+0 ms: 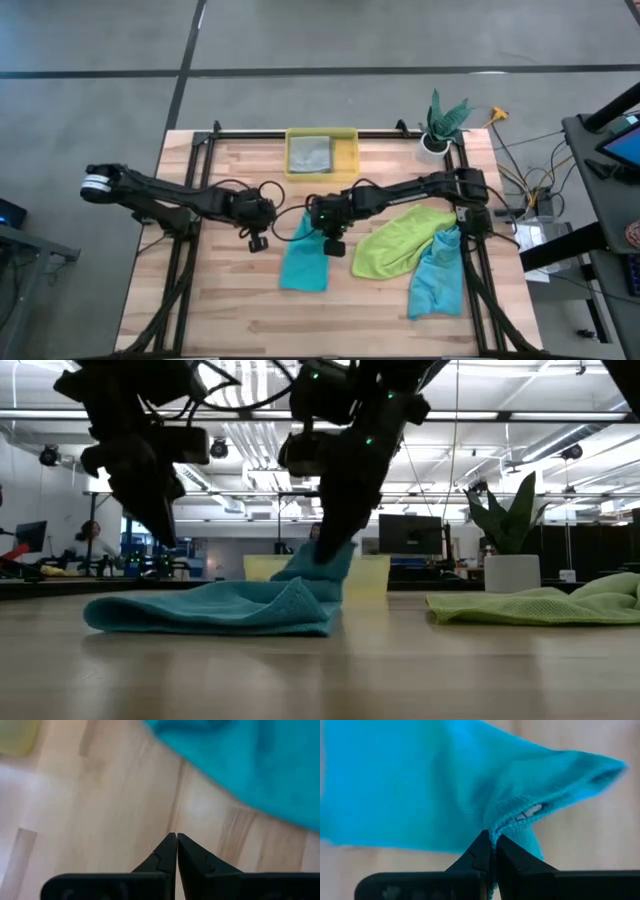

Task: Fold microfiber towels
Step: Fold the blue microfiber cloth

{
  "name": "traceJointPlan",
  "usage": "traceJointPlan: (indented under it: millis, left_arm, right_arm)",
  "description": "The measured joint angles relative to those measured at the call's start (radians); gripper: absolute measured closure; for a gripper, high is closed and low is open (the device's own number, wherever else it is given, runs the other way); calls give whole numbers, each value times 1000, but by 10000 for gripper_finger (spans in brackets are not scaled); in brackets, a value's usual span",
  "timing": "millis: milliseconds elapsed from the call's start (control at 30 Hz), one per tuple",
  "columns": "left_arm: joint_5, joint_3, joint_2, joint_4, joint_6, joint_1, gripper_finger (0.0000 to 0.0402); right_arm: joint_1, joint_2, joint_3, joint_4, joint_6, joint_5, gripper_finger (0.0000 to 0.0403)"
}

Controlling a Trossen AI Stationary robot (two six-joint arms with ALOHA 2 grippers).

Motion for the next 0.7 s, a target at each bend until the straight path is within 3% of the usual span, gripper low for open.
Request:
traceJointPlan:
  millis: [200,367,600,700]
  left_arm:
    - [-13,24,-18,76,-8,0,401]
    - [-3,28,-19,175,-7,0,401]
    - [223,12,5,481,-6,-10,401]
    - [238,-3,57,490,11,-22,401]
  right_arm:
    - [-42,-1,44,24,-76,237,394]
    - [-88,-1,50,15,-76,239,394]
    - [-126,5,46,74,-127,238,394]
    - [-134,4,53,81,-130,239,394]
